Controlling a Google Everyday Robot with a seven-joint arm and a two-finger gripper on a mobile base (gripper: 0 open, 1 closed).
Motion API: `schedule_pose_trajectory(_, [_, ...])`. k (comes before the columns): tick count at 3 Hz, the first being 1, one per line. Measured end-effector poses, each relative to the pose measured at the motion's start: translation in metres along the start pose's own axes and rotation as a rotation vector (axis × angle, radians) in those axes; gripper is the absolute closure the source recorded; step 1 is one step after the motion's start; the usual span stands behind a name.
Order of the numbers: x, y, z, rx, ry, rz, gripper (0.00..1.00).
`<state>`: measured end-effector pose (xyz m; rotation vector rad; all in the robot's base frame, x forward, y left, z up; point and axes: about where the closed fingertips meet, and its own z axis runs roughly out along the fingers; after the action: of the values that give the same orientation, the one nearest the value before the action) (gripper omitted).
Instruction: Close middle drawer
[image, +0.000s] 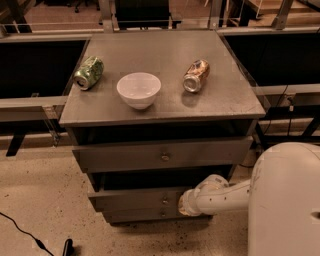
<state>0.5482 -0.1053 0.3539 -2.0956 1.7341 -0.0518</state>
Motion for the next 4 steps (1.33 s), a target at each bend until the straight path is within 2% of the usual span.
schedule_pose_trajectory(2, [0.016,0.017,-0.007,0.032,-0.022,0.013,1.0])
schedule_pose_trajectory(3, [0.018,0.017,-0.007,0.061,-0.043,0.013,1.0])
schedule_pose_trajectory(4, [0.009,-0.003,0.011,0.082,-0.067,-0.004,1.0])
